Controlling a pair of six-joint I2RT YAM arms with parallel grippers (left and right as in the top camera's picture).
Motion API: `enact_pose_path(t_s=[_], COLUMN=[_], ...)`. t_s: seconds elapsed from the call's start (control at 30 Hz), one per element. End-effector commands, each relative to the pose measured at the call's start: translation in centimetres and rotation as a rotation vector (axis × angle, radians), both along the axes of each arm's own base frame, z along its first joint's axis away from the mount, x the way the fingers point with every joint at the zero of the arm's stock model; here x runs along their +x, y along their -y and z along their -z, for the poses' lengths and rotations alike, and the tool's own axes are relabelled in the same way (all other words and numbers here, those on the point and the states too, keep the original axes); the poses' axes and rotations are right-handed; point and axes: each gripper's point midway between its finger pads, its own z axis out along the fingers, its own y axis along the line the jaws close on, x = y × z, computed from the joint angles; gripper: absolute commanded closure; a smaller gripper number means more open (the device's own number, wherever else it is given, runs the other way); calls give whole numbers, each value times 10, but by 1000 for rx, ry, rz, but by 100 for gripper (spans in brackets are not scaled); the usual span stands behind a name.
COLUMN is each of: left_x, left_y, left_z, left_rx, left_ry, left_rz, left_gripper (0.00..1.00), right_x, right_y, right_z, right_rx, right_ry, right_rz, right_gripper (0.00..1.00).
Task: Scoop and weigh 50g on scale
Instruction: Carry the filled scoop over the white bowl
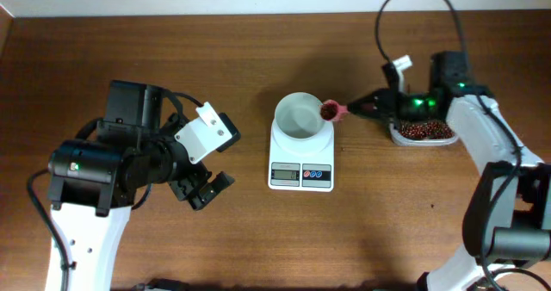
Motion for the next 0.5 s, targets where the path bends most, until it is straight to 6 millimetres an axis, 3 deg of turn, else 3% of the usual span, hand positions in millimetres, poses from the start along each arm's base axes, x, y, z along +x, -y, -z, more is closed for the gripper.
enact_pose_path(t_s=[0.0, 0.2, 0.47], left_x=[1, 1, 1], left_y=[0, 0, 0], left_z=[-3, -3, -3], left_rx=[2, 2, 2], left_ry=[18, 18, 17], left_rz=[15, 14, 15], left_gripper=[1, 1, 1], right_x=[0, 21, 25], right_y=[-30, -64, -58], right_z=[-4, 17, 18], right_rx=[17, -208, -383], right_ry=[37, 262, 410], right_rz=[-64, -80, -88], right_gripper=[96, 96, 96])
